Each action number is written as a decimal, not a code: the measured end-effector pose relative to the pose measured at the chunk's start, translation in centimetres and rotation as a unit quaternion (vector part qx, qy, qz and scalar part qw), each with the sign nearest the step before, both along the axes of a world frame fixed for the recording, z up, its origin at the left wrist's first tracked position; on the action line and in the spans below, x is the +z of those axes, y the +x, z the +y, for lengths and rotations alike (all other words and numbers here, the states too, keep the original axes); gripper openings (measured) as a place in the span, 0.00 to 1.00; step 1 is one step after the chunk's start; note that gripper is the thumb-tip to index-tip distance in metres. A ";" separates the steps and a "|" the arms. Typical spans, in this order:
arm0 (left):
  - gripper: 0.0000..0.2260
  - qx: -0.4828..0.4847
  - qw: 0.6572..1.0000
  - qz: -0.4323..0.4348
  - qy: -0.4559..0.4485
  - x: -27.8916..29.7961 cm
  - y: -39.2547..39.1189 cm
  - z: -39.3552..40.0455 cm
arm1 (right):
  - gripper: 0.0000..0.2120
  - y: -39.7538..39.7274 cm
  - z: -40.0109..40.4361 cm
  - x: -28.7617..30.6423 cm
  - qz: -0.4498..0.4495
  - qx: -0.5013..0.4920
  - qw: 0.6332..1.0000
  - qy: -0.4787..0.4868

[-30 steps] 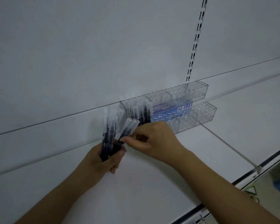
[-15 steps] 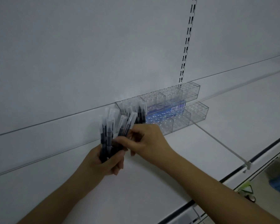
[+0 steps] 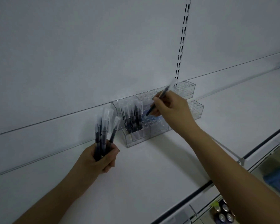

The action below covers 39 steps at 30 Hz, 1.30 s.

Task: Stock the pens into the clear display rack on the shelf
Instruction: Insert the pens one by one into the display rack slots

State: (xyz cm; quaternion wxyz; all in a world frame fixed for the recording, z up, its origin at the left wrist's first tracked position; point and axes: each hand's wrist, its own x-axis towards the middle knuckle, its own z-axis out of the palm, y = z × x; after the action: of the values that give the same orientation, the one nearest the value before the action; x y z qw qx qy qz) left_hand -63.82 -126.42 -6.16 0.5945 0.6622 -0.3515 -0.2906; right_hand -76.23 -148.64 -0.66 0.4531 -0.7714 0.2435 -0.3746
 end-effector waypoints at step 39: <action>0.12 -0.027 1.000 0.001 -0.011 -0.7 0.6 0.0 | 0.12 -0.7 0.2 -2.2 0.248 -0.045 0.934 -0.252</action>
State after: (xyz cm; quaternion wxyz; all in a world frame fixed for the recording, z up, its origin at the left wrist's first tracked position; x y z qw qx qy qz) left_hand -63.20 -126.42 -6.89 0.5946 0.6454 -0.3714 -0.3033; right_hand -76.91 -148.40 -2.86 0.1514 -0.9169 0.2803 -0.2403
